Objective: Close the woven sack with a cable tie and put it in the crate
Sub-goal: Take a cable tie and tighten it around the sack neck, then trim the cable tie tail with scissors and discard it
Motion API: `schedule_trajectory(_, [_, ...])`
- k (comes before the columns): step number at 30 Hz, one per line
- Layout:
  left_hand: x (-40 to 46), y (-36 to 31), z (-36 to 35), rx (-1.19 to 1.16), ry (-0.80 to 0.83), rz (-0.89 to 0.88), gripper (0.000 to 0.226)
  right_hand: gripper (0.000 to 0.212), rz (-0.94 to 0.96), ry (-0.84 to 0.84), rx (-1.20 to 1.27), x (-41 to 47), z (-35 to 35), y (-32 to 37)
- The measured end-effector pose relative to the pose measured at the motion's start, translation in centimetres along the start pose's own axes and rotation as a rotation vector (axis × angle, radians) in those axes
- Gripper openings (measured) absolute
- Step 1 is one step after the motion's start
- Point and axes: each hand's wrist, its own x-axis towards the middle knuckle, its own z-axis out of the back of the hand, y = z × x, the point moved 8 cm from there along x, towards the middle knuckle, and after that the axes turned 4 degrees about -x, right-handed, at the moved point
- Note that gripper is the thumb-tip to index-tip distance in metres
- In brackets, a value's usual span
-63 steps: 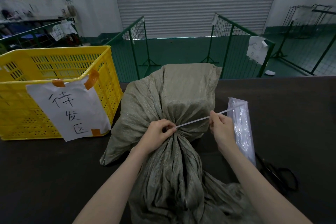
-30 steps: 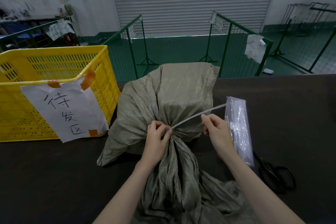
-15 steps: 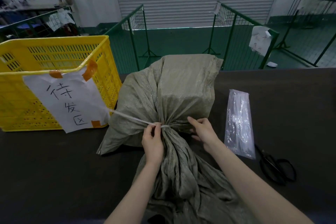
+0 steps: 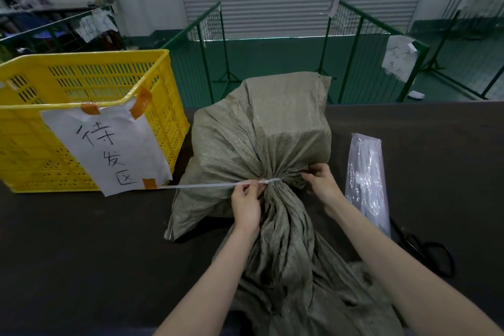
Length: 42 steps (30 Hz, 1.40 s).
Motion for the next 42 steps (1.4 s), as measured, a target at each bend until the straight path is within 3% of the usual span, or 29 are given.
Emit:
schedule_trajectory(7, [-0.4, -1.4, -0.2, 0.258, 0.071, -0.124, 0.016, 0.030, 0.102, -0.001, -0.134, -0.5, 1.2, -0.5])
schedule_trajectory(13, [-1.7, -3.2, -1.7, 0.675, 0.152, -0.412, 0.012, 0.022, 0.219, -0.072, -0.399, -1.9, 4.3, -1.2])
schedule_trajectory(21, [-2.3, -3.1, -3.7, 1.109, 0.285, -0.683, 0.011, 0.021, 0.095, -0.383, -0.827, -5.1, 12.3, -5.3])
schedule_trajectory(31, [-2.2, -2.2, -4.0, 1.176, 0.281, -0.688, 0.015, 0.033, -0.172, -0.477, -1.223, -8.7, 19.6, -13.5])
schedule_trajectory(38, [-2.1, -1.9, -3.8, 1.238, 0.251, -0.689, 0.015, 0.033, -0.202, -0.476, -1.258, -8.8, 20.3, -14.4])
schedule_trajectory(42, [-2.0, -1.9, -3.5, 1.233, 0.241, -0.666, 0.016, 0.035, -0.258, -0.500, -1.155, -8.6, 20.1, -14.5])
